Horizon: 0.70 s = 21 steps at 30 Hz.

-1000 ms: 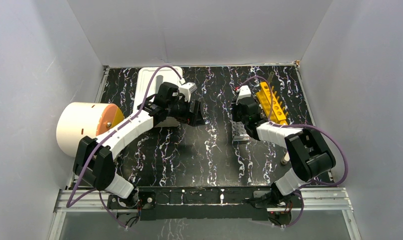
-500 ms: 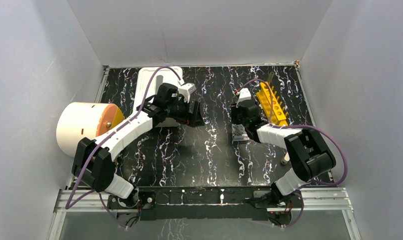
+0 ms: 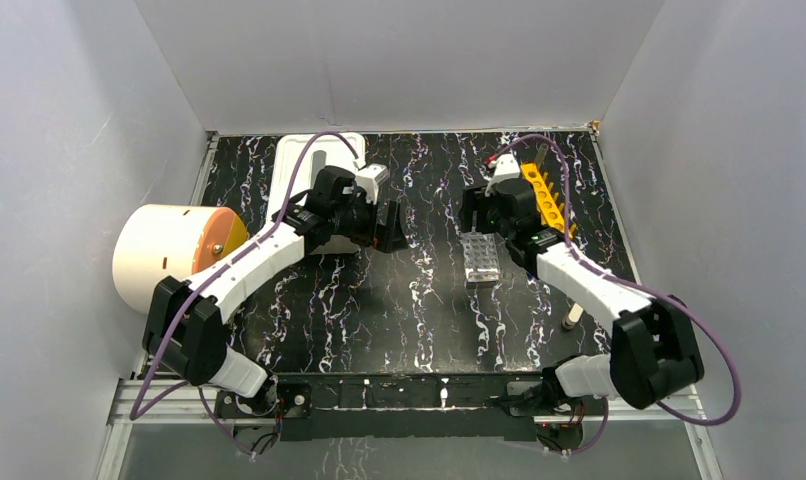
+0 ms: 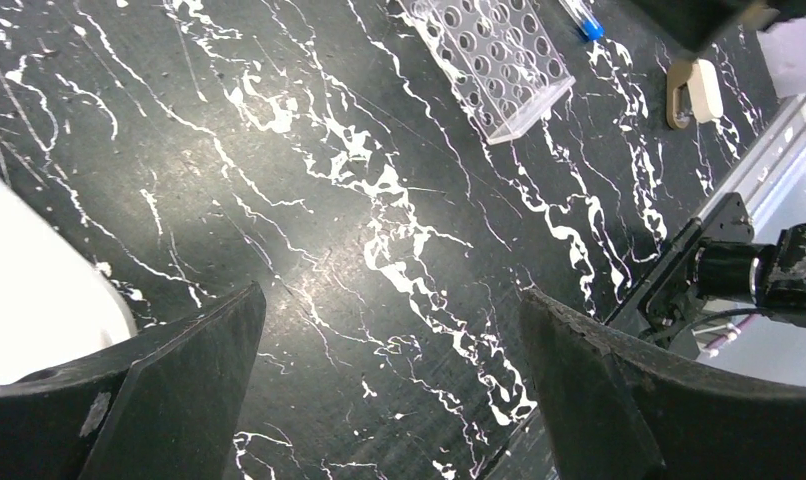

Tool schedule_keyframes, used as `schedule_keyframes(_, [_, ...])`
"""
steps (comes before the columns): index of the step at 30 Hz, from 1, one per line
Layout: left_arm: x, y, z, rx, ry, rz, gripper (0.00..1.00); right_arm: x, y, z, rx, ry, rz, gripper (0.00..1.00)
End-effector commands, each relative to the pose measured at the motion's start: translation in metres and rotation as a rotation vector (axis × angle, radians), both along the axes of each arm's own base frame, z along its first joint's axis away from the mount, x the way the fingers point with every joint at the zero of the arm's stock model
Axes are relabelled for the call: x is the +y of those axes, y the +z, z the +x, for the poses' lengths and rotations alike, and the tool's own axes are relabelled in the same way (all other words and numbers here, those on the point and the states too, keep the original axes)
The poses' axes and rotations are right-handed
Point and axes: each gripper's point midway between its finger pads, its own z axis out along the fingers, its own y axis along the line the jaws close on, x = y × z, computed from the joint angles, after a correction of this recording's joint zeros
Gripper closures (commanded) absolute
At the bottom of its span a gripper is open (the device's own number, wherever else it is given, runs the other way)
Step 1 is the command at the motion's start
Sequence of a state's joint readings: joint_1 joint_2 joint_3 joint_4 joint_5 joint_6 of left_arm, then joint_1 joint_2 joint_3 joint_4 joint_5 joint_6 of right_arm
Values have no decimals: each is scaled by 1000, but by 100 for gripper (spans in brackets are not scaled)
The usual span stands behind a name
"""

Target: Organize the chemistry lab equipment

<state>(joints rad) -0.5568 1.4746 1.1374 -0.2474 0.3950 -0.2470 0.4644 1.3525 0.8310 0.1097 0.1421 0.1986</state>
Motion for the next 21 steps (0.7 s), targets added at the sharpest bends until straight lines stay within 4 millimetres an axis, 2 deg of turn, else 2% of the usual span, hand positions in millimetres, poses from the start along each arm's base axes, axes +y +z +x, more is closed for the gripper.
schedule_keyframes(1, [12,24,3,-85,58,0,2,-31,35,-10,-11,-42,-29,26])
schedule_keyframes(4, [13,34,4,-117,67,-22,2,-64,47,-17,-5,-111,-30,32])
schedule_keyframes(7, [10,39,5,-135,51,-36,2,-89,43,-27,51,-184,-11,38])
schedule_keyframes(13, [1,46,5,-120,10,-63,2,-111,-9,-48,293,-327,-27,44])
schedule_keyframes(21, [-4,42,-2,-78,-22,-81,2,-131,-62,-61,453,-390,-110,43])
